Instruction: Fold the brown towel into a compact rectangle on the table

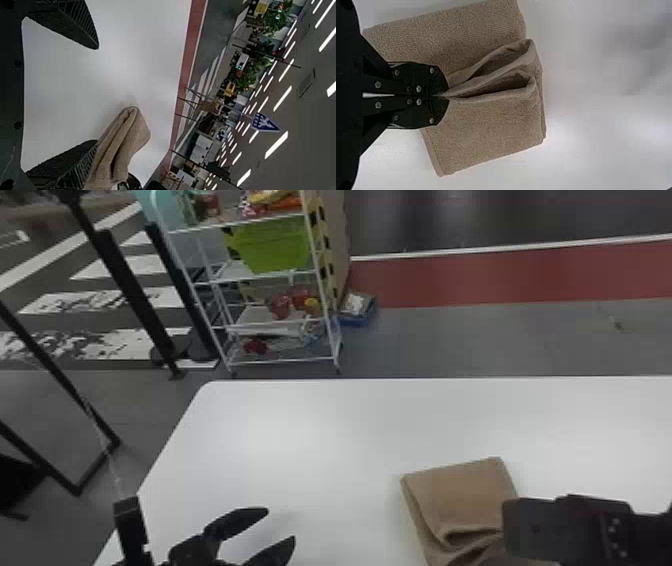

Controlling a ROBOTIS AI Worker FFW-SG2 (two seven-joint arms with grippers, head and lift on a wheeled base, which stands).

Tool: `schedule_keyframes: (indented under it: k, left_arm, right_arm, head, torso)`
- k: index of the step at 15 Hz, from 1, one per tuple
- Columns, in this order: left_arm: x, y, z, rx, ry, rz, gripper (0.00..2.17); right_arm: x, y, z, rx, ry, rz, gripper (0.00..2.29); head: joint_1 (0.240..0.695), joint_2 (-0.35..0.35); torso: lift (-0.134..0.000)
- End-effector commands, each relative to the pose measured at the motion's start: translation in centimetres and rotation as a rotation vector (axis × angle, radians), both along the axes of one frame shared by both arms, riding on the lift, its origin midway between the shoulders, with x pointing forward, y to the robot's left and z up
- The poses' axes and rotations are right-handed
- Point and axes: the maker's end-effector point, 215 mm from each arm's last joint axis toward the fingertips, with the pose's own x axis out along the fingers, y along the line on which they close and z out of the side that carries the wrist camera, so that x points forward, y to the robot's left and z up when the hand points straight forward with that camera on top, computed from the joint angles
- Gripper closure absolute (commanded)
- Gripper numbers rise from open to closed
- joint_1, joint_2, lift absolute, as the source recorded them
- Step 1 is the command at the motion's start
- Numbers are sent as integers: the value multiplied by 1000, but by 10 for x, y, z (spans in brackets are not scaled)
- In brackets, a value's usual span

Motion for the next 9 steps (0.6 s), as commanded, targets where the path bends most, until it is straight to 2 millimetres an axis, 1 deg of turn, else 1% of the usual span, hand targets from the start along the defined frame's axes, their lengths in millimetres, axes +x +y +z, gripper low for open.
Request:
schedule_keyframes:
  k: [1, 3, 5, 6, 8, 9]
  left_arm:
    - [-2, -1, -2, -6, 4, -5, 29]
    - [-4, -2, -6, -10, 14, -12, 29]
    - [-4, -1, -11, -13, 20, -13, 29]
    - [-4, -1, -16, -18, 27, -12, 29]
    - [-4, -1, -24, -13, 43, -11, 29]
    - [-2, -3, -23, -7, 32, -14, 29]
  right_arm:
    - [6, 0, 11, 31, -12, -21, 2017]
    - [26, 0, 37, 98, -47, -63, 2017]
    - [50, -7, 61, 157, -71, -145, 2017]
    - [60, -7, 74, 192, -83, -166, 2017]
    - [72, -7, 90, 222, -108, -191, 2017]
    - [75, -7, 94, 236, -111, -193, 2017]
  head:
    - [695, 247]
    - [695, 247]
    - [695, 238]
    - [695, 233]
    - [695, 222]
    - [695, 218]
  torso:
    - [-122]
    - [-122]
    - [-122]
    - [-122]
    - [-122]
    - [-122]
